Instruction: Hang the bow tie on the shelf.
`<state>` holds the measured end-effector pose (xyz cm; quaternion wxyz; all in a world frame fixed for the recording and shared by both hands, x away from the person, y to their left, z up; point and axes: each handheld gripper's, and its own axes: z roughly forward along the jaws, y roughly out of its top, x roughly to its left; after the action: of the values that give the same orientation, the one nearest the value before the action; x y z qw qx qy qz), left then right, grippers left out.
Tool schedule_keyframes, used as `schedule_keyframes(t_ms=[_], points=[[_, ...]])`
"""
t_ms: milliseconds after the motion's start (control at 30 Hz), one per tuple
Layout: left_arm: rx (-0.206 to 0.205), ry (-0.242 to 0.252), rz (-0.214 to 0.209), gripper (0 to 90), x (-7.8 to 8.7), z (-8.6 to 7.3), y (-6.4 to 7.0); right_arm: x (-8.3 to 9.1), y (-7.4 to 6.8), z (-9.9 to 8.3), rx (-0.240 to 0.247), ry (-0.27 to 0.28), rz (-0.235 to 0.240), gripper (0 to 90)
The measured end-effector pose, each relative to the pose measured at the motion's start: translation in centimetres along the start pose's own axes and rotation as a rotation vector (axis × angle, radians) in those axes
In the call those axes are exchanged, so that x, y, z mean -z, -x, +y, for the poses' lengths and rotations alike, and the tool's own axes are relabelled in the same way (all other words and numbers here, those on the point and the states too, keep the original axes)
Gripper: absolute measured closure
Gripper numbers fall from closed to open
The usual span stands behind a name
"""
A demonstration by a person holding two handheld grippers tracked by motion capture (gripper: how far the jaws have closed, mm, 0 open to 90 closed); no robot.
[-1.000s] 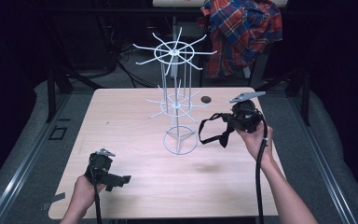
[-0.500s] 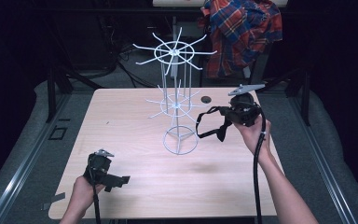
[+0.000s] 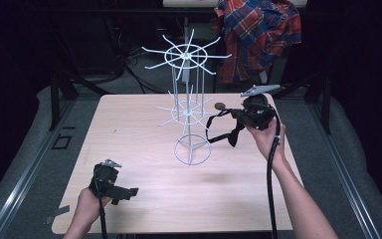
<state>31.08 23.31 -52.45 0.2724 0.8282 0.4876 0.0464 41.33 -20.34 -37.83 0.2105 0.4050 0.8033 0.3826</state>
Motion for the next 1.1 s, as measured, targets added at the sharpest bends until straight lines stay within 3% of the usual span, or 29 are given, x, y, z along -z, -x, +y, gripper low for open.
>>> schedule_keyframes(t_ms=[400, 1100], points=[[0.0, -0.001, 0.001, 0.5, 0.0, 0.0, 0.0, -0.5, 0.9, 0.1, -0.036, 0.0, -0.012, 89.2], [-0.002, -0.003, -0.002, 0.6, 0.0, 0.0, 0.0, -2.7, 1.4, -1.3, -0.08, -0.07, -0.016, 88.8]])
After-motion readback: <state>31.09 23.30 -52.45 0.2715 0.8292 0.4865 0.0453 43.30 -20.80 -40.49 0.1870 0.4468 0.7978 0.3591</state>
